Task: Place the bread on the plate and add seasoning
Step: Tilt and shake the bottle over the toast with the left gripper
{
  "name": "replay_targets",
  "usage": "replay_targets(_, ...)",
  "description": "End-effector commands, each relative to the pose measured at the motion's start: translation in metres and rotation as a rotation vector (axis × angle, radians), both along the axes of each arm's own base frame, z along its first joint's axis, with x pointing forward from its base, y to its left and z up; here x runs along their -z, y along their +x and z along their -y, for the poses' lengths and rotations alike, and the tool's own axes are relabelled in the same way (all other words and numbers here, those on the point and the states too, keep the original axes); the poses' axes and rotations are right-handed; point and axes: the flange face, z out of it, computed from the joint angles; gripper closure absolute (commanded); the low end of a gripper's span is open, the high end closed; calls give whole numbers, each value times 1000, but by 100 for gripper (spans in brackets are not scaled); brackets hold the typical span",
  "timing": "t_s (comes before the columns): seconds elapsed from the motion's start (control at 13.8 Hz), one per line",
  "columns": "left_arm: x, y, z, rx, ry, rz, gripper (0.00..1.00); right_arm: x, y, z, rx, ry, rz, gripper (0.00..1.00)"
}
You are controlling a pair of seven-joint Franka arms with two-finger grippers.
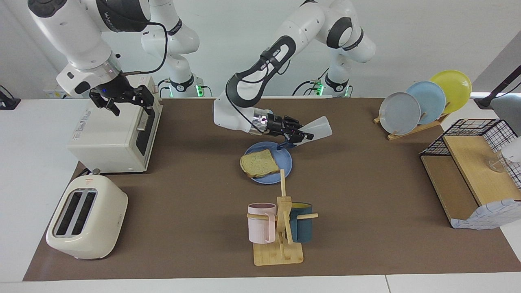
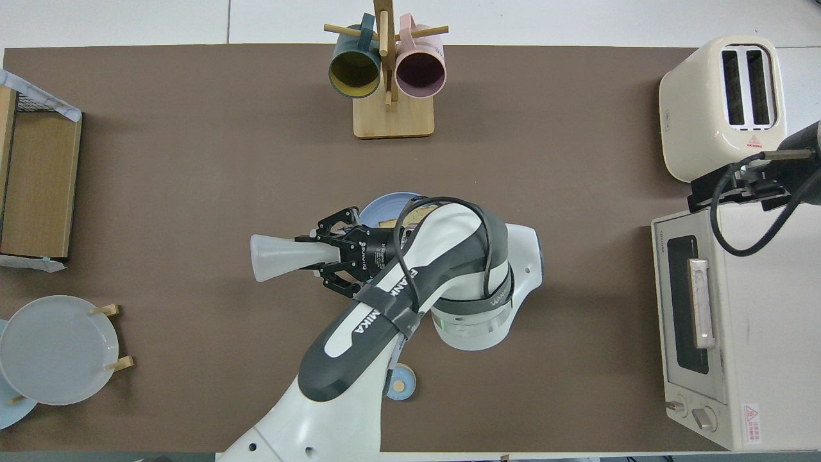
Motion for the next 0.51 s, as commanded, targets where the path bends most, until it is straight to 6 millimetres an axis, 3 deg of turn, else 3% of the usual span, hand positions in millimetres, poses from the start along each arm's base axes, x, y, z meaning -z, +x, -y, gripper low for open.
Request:
replay_targets(0.0,17,1,18,64,105,76,100,-1,-1,4,-1,-16,23,0)
replay_targets(0.43,15,-22,53,217,88,111,100,-3,-5,4,-1,-14,20,0)
